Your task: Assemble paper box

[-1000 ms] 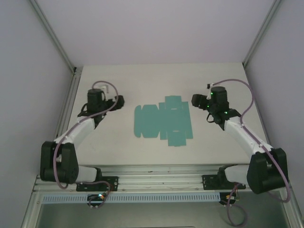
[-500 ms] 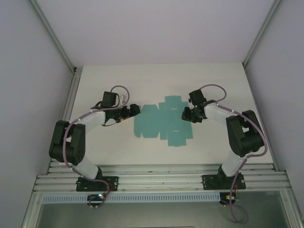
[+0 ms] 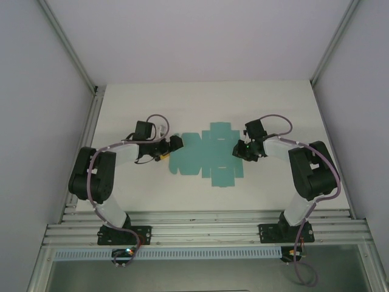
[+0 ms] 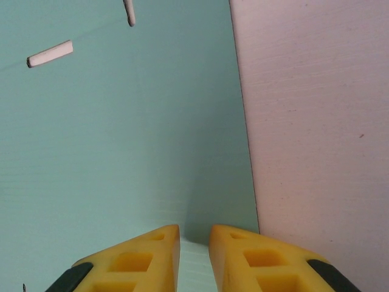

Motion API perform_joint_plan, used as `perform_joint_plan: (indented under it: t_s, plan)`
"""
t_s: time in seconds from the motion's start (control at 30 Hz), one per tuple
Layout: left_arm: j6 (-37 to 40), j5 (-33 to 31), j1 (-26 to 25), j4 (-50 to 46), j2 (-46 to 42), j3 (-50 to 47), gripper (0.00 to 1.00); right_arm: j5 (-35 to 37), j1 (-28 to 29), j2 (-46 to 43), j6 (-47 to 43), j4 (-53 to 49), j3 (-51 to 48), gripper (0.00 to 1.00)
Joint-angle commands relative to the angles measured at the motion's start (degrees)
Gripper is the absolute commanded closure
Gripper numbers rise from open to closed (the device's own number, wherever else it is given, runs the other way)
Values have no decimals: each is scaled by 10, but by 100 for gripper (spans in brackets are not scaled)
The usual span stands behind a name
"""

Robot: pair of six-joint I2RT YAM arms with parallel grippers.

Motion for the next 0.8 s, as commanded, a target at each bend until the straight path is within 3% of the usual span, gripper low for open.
perform_joint_plan:
  t_s: [0.0,0.23,0.53,0.63,0.77]
  plan:
    - [-33,96,-20,88,26,-14,4,-12,5,34,8,-25,-34,76]
    - [-127,166,-18,293,-48,-78,6,-47,-9,20,13,23,-66,76]
    - [-157,175,-15,369,-95,-88,17,-63,-17,13,11,57,-91,75]
    - [-113,149,-16,286,-108,-69,22,-68,-17,17,11,61,-91,75]
    - [5,53,-26,73,-113,-23,43,-67,-17,10,9,64,-96,75]
